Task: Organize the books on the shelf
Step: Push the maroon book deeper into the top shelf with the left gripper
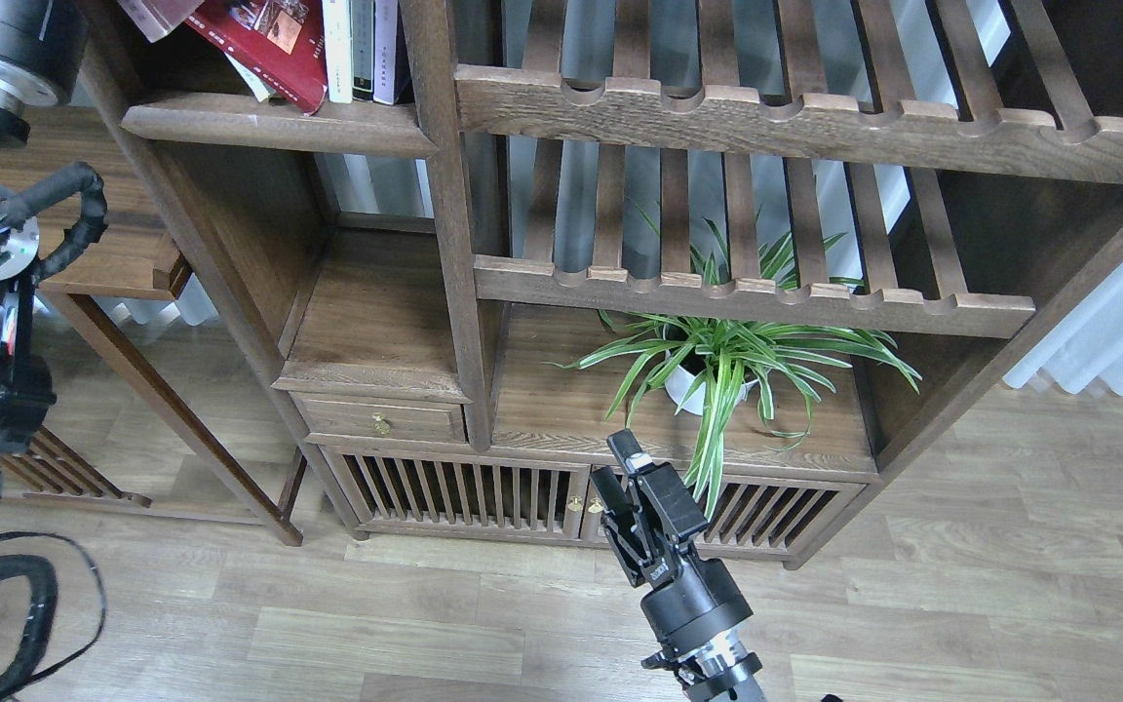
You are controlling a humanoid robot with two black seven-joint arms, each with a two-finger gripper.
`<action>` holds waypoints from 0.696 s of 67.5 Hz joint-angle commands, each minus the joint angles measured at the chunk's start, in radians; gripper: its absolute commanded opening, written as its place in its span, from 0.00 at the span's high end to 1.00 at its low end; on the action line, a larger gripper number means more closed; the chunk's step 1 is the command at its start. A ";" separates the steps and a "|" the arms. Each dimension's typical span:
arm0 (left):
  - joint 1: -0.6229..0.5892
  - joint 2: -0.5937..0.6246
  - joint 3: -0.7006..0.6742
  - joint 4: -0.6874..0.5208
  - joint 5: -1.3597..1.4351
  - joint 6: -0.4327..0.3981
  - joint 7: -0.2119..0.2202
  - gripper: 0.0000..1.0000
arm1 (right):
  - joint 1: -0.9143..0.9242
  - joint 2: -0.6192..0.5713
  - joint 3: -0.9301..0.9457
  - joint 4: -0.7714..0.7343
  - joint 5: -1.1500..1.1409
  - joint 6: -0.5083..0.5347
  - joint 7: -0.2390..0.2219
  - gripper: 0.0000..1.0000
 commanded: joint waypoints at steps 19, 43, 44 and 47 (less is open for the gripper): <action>-0.081 0.140 0.106 0.077 0.044 -0.141 0.005 0.99 | -0.005 0.000 -0.051 0.015 -0.003 0.000 -0.001 0.20; -0.088 0.214 0.118 0.136 0.064 -0.178 0.002 0.99 | -0.005 0.000 -0.051 0.015 0.002 0.000 0.001 0.20; -0.086 0.214 0.120 0.138 0.064 -0.180 0.002 0.99 | -0.005 0.000 -0.051 0.015 0.002 0.000 0.001 0.20; -0.083 0.215 0.137 0.140 0.065 -0.183 -0.003 0.99 | -0.005 0.000 -0.051 0.015 0.002 0.000 0.001 0.20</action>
